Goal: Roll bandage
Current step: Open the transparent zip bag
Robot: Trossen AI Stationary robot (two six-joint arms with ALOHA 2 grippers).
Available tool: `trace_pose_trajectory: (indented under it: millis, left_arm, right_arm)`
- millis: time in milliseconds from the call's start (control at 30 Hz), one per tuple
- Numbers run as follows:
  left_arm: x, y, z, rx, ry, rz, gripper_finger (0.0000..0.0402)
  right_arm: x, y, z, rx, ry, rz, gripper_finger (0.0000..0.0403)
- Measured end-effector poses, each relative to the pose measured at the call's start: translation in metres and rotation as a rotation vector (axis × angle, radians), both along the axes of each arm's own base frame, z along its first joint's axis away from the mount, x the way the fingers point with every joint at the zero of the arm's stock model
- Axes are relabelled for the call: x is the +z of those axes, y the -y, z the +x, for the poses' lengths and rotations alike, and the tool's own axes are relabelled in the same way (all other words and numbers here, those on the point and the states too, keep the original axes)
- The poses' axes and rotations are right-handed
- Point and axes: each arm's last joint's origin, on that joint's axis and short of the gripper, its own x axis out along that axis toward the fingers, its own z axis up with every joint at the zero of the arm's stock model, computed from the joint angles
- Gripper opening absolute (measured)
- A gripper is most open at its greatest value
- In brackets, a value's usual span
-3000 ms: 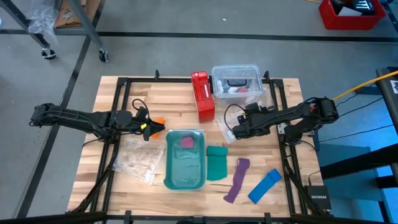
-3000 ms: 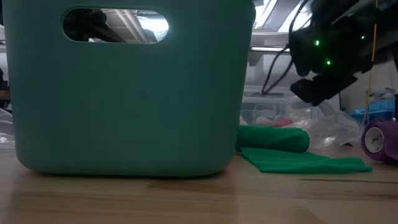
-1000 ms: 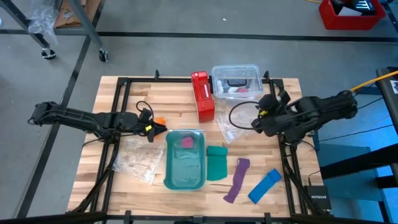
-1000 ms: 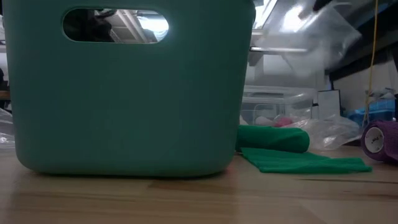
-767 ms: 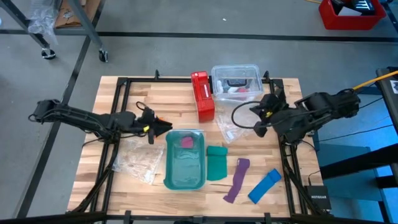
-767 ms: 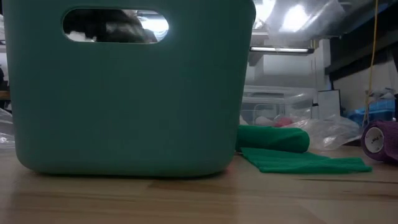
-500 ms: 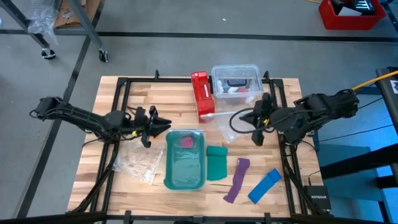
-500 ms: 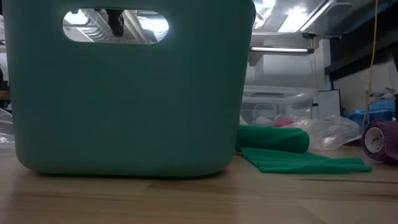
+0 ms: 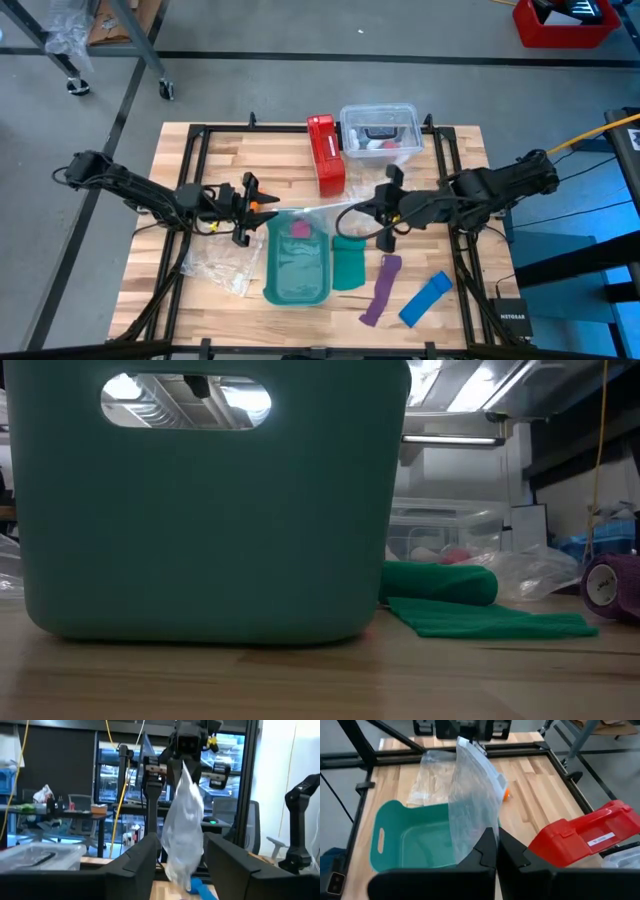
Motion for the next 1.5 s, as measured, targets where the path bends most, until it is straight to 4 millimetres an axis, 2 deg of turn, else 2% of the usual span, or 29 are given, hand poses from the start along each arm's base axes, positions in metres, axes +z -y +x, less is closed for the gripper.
trace_pose_trajectory:
  millis: [167,267,433,600,700,833,1033,1200,1500]
  left_arm:
    - [0.001,0.000,0.000,0.020,0.012,0.051,0.0174]
    - [0.001,0.000,0.000,0.035,0.007,0.096,0.0175]
    - [0.002,0.000,-0.001,0.069,0.014,0.182,0.0175]
    - [0.005,-0.002,-0.004,0.116,0.027,0.197,0.0175]
    - [0.009,-0.005,-0.006,0.136,0.042,0.188,0.0176]
    - [0.010,-0.008,-0.007,0.148,0.045,0.174,0.0175]
    - [0.010,-0.013,-0.006,0.157,0.038,0.135,0.0176]
    - [0.005,-0.018,-0.004,0.164,-0.010,0.091,0.0175]
    - [0.004,-0.021,-0.003,0.150,-0.021,0.014,0.0175]
  right_arm:
    - [-0.007,0.001,0.012,-0.019,-0.012,-0.005,0.0001]
    - [-0.010,0.009,0.021,-0.033,-0.016,-0.019,0.0001]
    - [-0.006,0.035,0.037,0.005,0.027,0.029,0.0001]
    - [-0.005,0.067,0.046,0.046,0.067,0.080,0.0001]
    - [-0.019,0.082,0.050,0.065,0.073,0.120,0.0001]
    - [-0.055,0.093,0.055,0.125,0.107,0.193,0.0001]
    - [-0.098,0.106,0.042,0.176,0.279,0.326,0.0001]
    - [-0.115,0.105,0.033,0.230,0.399,0.349,0.0001]
    - [-0.124,0.105,0.032,0.260,0.515,0.306,0.0001]
